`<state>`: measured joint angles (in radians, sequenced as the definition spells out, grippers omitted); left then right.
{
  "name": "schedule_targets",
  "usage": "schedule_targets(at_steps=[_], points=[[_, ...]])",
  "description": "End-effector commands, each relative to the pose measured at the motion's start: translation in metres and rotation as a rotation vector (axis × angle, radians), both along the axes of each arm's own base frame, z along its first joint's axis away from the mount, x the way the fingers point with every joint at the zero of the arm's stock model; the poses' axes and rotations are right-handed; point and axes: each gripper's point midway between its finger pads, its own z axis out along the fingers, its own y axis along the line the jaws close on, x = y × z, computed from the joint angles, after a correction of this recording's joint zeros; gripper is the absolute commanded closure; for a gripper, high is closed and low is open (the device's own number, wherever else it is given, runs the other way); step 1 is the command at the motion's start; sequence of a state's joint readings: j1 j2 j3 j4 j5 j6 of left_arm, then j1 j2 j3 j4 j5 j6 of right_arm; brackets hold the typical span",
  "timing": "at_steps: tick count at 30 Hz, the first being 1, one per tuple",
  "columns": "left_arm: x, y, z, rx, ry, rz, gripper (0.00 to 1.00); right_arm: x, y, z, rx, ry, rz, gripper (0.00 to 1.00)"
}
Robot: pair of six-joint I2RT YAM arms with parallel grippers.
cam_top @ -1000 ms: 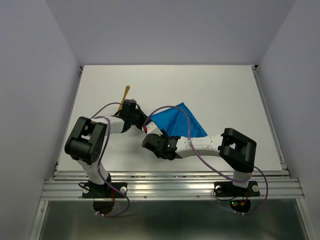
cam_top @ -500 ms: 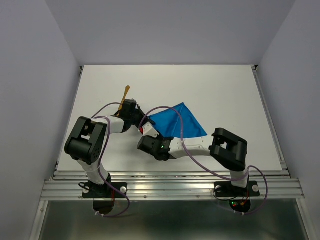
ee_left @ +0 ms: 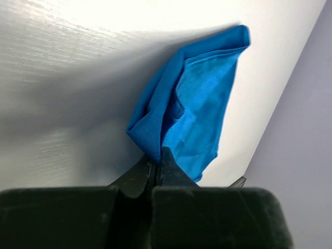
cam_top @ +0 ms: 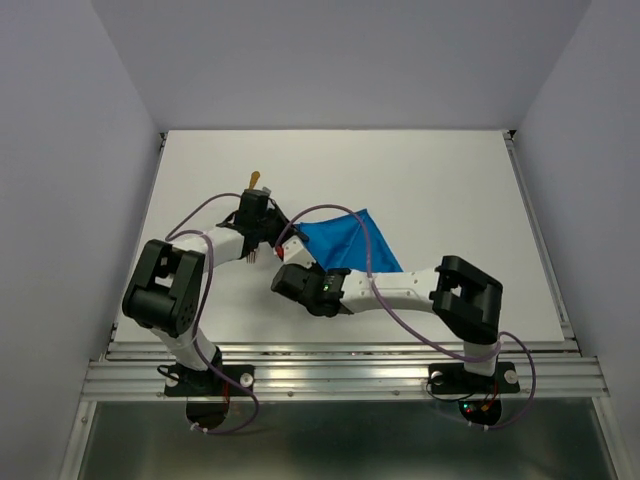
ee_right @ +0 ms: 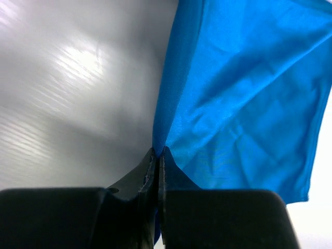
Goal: Fold the napkin into a case and place the utensils inside
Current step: Pick up the upper triangle-folded napkin from the center of the board, then turn over the upper triangle folded napkin at the center of the board.
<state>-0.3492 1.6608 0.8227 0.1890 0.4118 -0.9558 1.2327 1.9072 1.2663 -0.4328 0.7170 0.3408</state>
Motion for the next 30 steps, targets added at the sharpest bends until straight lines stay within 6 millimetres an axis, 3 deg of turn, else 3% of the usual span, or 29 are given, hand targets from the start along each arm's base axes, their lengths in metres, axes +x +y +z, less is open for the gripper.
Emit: schedule_targets(at_steps=[1,7,14,18,22,25,26,29,30], points=[[0.022,0.012,0.06,0.001,-0.169,-0.009,1.0,0.002,0.039,0.067,0.214,-0.027,0.018,0.99],[0.033,0.04,0.097,0.054,-0.24,0.015,1.0,-0.003,0.072,0.082,0.276,0.039,0.07,0.99],[0.041,0.091,0.153,0.163,-0.341,0.081,1.0,-0.012,0.121,0.123,0.436,0.089,0.148,0.99],[0.038,0.123,0.173,0.212,-0.375,0.119,1.0,-0.013,0.146,0.151,0.528,0.098,0.193,0.99],[0.031,0.162,0.182,0.276,-0.383,0.172,1.0,-0.028,0.176,0.165,0.571,0.118,0.258,0.99],[0.023,0.197,0.192,0.335,-0.385,0.225,1.0,-0.041,0.199,0.164,0.574,0.143,0.308,0.99],[0.022,0.215,0.206,0.357,-0.408,0.267,1.0,-0.041,0.207,0.181,0.608,0.132,0.325,0.99],[0.014,0.237,0.225,0.414,-0.42,0.308,1.0,-0.067,0.23,0.187,0.625,0.15,0.407,0.99],[0.011,0.246,0.242,0.466,-0.439,0.329,1.0,-0.073,0.236,0.2,0.651,0.141,0.434,0.99]])
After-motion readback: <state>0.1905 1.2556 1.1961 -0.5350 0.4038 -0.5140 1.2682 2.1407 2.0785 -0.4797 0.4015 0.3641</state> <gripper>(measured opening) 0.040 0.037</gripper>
